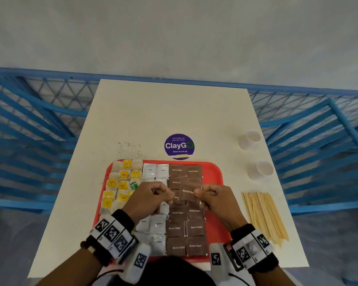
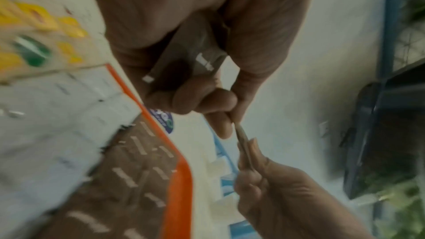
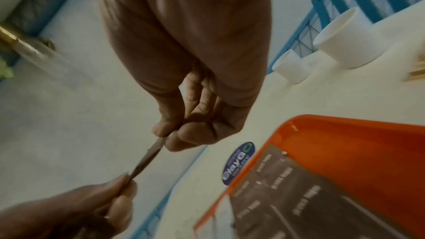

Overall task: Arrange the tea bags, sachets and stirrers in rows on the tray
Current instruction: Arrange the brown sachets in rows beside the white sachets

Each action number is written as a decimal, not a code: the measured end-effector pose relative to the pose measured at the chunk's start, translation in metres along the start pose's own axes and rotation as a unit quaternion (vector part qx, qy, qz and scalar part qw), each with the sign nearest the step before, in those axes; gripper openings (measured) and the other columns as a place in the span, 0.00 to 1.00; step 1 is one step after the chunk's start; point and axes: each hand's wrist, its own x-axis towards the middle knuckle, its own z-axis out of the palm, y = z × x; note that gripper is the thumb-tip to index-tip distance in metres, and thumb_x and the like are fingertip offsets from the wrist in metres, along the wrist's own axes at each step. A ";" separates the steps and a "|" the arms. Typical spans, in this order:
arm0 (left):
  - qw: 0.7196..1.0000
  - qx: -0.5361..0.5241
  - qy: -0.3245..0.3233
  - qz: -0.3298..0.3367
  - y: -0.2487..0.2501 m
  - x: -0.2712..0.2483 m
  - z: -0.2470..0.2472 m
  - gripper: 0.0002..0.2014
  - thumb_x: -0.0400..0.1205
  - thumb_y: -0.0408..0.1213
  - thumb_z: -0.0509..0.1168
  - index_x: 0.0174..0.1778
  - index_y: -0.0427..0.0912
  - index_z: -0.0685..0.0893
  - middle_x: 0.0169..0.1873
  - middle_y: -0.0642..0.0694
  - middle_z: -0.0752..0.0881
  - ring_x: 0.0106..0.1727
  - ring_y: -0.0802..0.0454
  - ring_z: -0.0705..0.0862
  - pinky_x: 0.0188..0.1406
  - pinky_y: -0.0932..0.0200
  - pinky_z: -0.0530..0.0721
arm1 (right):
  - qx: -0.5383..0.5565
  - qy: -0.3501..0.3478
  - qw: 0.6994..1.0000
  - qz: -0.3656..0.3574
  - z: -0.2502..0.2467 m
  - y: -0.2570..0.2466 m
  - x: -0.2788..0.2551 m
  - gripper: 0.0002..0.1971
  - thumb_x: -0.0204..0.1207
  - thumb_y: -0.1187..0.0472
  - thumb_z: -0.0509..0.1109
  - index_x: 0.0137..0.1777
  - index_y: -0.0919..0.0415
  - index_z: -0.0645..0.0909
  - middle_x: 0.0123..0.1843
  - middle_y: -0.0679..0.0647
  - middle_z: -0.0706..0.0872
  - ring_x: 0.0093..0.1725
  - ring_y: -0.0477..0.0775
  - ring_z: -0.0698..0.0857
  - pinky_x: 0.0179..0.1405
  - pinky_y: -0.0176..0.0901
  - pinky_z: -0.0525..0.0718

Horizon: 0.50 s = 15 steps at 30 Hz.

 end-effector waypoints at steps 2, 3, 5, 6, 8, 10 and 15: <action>0.999 -0.007 0.032 -0.026 -0.016 -0.003 -0.009 0.09 0.83 0.35 0.69 0.40 0.33 0.87 0.37 0.41 0.92 0.19 0.52 0.75 0.21 0.62 0.72 | -0.078 -0.043 0.995 0.046 0.003 0.027 -0.003 0.11 0.77 0.64 0.75 0.35 0.71 0.85 0.23 0.49 0.84 0.21 0.41 0.78 0.23 0.29 0.75; 0.998 -0.023 0.050 -0.044 -0.023 -0.005 -0.014 0.09 0.84 0.35 0.69 0.42 0.32 0.87 0.38 0.40 0.92 0.19 0.52 0.74 0.20 0.63 0.71 | -0.113 -0.073 0.989 0.064 0.007 0.039 -0.006 0.12 0.77 0.66 0.75 0.31 0.65 0.84 0.23 0.46 0.84 0.21 0.37 0.78 0.23 0.28 0.74; 0.992 -0.063 0.075 -0.078 -0.035 -0.007 -0.021 0.08 0.84 0.34 0.68 0.45 0.31 0.85 0.40 0.38 0.91 0.19 0.52 0.75 0.18 0.65 0.69 | -0.124 -0.114 0.979 0.114 0.017 0.062 -0.010 0.17 0.75 0.71 0.74 0.26 0.56 0.82 0.29 0.49 0.88 0.23 0.38 0.80 0.25 0.30 0.76; 0.990 -0.076 0.079 -0.088 -0.039 -0.008 -0.024 0.08 0.84 0.34 0.68 0.46 0.31 0.85 0.41 0.37 0.91 0.20 0.52 0.75 0.18 0.65 0.68 | -0.109 -0.122 0.977 0.134 0.021 0.069 -0.011 0.18 0.75 0.73 0.73 0.26 0.56 0.81 0.32 0.52 0.90 0.23 0.39 0.81 0.25 0.31 0.77; 0.988 -0.088 0.074 -0.099 -0.043 -0.010 -0.027 0.08 0.84 0.35 0.68 0.48 0.31 0.84 0.42 0.37 0.91 0.21 0.51 0.75 0.20 0.64 0.68 | -0.095 -0.129 0.975 0.152 0.030 0.072 -0.010 0.17 0.76 0.75 0.72 0.28 0.58 0.81 0.28 0.48 0.88 0.22 0.38 0.81 0.23 0.30 0.77; 0.988 -0.090 0.067 -0.104 -0.044 -0.011 -0.028 0.08 0.85 0.35 0.67 0.49 0.32 0.85 0.43 0.37 0.91 0.22 0.50 0.76 0.20 0.64 0.68 | -0.104 -0.122 0.974 0.157 0.036 0.072 -0.009 0.14 0.75 0.71 0.74 0.29 0.59 0.81 0.22 0.45 0.84 0.20 0.38 0.79 0.23 0.31 0.76; 0.985 -0.127 0.048 -0.111 -0.038 -0.013 -0.029 0.09 0.87 0.36 0.63 0.51 0.33 0.85 0.47 0.37 0.91 0.25 0.50 0.79 0.23 0.62 0.72 | -0.191 -0.089 0.966 0.149 0.039 0.071 -0.008 0.17 0.71 0.57 0.80 0.25 0.64 0.84 0.20 0.49 0.81 0.18 0.41 0.75 0.22 0.29 0.73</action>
